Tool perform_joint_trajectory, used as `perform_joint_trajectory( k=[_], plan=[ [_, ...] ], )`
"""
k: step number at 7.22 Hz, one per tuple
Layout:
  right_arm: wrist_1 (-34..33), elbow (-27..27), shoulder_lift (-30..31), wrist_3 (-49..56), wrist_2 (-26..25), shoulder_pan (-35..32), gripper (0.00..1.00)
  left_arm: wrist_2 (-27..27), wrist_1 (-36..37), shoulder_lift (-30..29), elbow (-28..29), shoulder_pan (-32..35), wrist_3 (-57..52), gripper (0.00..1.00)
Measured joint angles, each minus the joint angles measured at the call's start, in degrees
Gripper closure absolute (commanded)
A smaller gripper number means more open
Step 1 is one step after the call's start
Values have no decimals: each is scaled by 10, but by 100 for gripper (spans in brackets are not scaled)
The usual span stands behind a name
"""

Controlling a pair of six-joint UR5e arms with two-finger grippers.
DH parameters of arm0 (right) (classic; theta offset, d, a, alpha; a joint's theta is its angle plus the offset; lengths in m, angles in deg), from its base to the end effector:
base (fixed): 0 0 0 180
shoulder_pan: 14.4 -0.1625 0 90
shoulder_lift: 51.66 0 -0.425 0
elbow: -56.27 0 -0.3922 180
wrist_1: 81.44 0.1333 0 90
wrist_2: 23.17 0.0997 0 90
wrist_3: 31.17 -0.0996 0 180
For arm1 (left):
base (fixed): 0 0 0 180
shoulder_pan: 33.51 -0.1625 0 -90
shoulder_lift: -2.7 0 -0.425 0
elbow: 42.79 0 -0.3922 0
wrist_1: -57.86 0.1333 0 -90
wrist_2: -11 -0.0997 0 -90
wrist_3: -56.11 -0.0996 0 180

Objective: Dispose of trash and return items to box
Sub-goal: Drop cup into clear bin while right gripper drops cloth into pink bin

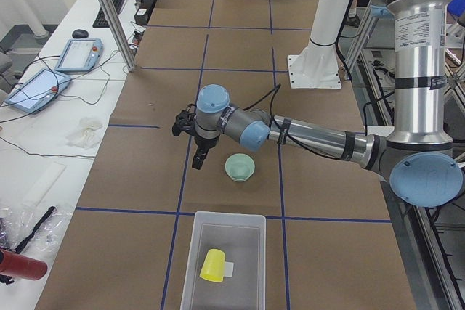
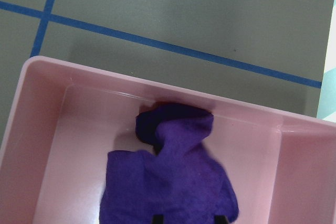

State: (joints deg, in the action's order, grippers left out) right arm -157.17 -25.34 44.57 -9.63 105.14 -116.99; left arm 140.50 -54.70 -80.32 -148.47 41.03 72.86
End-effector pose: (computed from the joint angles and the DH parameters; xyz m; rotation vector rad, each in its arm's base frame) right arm 0.1641 -0.4066 0.7627 0.1908 -0.6415 -0.1483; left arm 0.0555 -0.4631 0.5390 0.3165 0.7906 0.1669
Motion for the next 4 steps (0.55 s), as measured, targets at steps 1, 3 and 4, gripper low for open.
perform_joint_trajectory(
  k=[1,3,4],
  plan=[
    [0,0,-3,-1,6,-6,0,-18,-73,26,13,-28,48,0],
    [-23,-8,-14,-4,51,-31,0,-56,-239,75,54,-98,163,1],
    [-58,-24,-23,-6,69,-41,0,-75,-290,87,75,-129,201,2]
  ],
)
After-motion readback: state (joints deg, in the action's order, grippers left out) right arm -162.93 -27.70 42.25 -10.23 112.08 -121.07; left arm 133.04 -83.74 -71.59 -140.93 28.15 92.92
